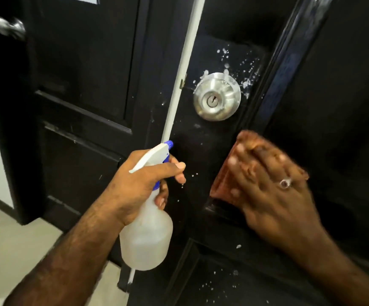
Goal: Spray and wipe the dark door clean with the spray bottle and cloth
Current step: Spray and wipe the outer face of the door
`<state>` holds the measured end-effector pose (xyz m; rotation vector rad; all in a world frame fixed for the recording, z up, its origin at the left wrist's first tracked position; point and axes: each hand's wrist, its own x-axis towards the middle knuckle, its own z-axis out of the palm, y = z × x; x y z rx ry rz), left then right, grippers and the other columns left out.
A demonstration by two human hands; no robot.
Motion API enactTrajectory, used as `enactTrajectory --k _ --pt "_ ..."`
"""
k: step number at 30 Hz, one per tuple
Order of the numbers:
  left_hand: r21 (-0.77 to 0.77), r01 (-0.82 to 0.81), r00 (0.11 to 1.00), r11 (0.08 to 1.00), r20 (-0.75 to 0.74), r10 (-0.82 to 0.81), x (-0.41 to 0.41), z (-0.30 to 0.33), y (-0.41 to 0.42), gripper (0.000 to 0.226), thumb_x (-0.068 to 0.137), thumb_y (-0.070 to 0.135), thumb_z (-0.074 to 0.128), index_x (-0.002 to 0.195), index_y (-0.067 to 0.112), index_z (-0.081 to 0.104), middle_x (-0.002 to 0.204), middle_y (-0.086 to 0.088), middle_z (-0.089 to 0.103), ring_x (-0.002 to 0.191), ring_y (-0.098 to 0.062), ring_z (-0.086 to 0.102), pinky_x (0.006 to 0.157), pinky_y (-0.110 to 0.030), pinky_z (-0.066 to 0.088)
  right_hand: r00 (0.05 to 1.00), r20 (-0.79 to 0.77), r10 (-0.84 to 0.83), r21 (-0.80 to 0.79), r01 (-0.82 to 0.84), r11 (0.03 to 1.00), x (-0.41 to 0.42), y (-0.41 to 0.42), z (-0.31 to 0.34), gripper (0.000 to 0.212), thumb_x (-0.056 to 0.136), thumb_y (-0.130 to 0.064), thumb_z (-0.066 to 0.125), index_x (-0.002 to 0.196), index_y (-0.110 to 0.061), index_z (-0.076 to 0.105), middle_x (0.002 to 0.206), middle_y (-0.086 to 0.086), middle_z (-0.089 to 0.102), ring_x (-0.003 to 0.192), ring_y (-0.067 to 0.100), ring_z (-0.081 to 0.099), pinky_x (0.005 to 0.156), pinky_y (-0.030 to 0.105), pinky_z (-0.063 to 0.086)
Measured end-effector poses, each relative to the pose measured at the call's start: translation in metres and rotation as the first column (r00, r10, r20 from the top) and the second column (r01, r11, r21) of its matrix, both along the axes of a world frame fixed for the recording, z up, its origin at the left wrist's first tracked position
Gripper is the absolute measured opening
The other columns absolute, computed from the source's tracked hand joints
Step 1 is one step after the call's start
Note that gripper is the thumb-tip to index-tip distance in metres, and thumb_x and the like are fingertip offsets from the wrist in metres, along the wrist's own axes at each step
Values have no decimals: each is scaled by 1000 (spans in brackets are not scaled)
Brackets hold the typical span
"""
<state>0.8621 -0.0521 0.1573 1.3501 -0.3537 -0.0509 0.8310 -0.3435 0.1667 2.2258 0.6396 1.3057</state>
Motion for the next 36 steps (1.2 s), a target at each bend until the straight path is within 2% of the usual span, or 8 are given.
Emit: enactTrajectory --k 4,8,12,18,22,26,32,36 --pt "-27 -34 999 999 -23 33 3 1 1 46 73 33 78 102 -1 72 92 -17 78 50 -26 49 50 -33 51 997 28 -76 231 67 971 19 43 -4 66 109 -38 52 167 -14 31 175 16 19 163 36 15 130 58 16" --pt "-21 -66 998 998 -1 66 3 3 15 45 73 37 78 100 2 73 92 -17 78 50 -26 50 50 -33 52 998 -67 0 119 8 993 24 56 -45 67 106 -34 58 166 -17 35 176 13 20 163 34 19 129 57 24" --pt "1 -163 987 987 -14 163 5 -4 33 47 70 44 80 101 8 75 96 -19 78 52 -24 55 52 -34 54 992 -119 40 19 -38 999 39 86 -18 67 107 -33 54 167 -16 30 177 12 14 165 33 10 130 56 19" --pt "-31 -351 931 936 -116 345 6 -16 49 75 65 51 87 127 14 66 78 -14 68 56 -24 60 60 -39 56 966 -258 35 -164 -80 983 69 141 -5 60 109 -37 44 164 -15 37 174 17 26 164 34 11 132 52 8" --pt "-26 -291 954 956 -79 288 -3 -9 52 40 83 36 82 113 11 73 94 -20 76 54 -24 58 57 -37 55 960 -280 18 -150 -62 987 46 105 -25 67 110 -39 47 170 -21 23 178 8 10 166 28 2 132 52 13" --pt "-19 -214 976 977 -41 213 -9 -2 47 15 93 22 76 99 9 76 94 -16 79 52 -23 54 52 -34 53 991 -130 25 61 -17 998 24 72 -17 67 104 -44 60 165 -26 37 176 1 22 164 26 17 127 56 26" --pt "-33 -215 977 976 -18 214 -11 7 40 7 86 27 78 87 20 79 91 -16 78 49 -21 54 52 -35 54 992 -128 20 -59 -27 998 55 120 18 64 111 -42 41 168 -16 30 178 11 11 165 30 7 130 53 18" --pt "-47 -263 965 964 -24 263 -14 9 42 30 77 37 79 98 15 77 90 -17 78 49 -21 53 54 -38 54 988 -154 -19 -157 -6 988 68 142 27 59 113 -42 34 164 -14 37 175 18 22 164 34 12 131 52 8"
